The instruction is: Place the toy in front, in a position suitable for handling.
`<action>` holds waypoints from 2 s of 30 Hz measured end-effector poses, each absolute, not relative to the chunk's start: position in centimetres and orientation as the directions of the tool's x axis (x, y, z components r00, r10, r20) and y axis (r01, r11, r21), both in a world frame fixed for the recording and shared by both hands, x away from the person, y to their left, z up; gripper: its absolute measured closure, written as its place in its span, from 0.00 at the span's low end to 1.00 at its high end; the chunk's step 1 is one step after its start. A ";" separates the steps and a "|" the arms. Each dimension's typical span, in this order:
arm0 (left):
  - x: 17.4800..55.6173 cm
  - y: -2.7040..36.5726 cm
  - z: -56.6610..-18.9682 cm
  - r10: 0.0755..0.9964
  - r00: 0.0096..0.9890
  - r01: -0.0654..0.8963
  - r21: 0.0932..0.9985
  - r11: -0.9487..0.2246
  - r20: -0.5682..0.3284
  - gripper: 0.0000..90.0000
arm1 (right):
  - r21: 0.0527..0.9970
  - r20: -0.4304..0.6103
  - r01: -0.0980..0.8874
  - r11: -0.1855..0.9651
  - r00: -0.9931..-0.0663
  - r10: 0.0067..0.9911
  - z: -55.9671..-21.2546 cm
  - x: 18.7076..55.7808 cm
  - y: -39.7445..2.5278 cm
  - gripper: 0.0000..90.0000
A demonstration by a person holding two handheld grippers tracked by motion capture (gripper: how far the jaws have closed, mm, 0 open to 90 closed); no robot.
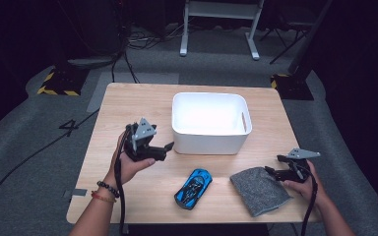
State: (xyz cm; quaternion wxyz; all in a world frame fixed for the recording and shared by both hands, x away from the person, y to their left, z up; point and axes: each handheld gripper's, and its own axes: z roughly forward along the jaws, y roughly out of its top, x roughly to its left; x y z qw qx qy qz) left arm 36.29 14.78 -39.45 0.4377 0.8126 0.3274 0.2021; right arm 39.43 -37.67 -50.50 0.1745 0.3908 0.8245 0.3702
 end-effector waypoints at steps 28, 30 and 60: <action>27.6 10.5 -49.0 0.545 0.834 0.457 0.663 -0.593 -0.087 0.18 | 0.746 0.001 0.516 0.420 -0.632 0.775 -50.5 39.4 -37.7 0.23; 27.4 10.0 -49.2 0.545 0.833 0.463 0.664 -0.588 -0.097 0.18 | 0.747 0.001 0.515 0.420 -0.633 0.775 -50.5 39.4 -37.7 0.23; 30.1 5.7 -49.8 0.548 0.836 0.385 0.666 -0.639 0.042 0.24 | 0.747 0.000 0.515 0.421 -0.632 0.775 -50.5 39.4 -37.7 0.23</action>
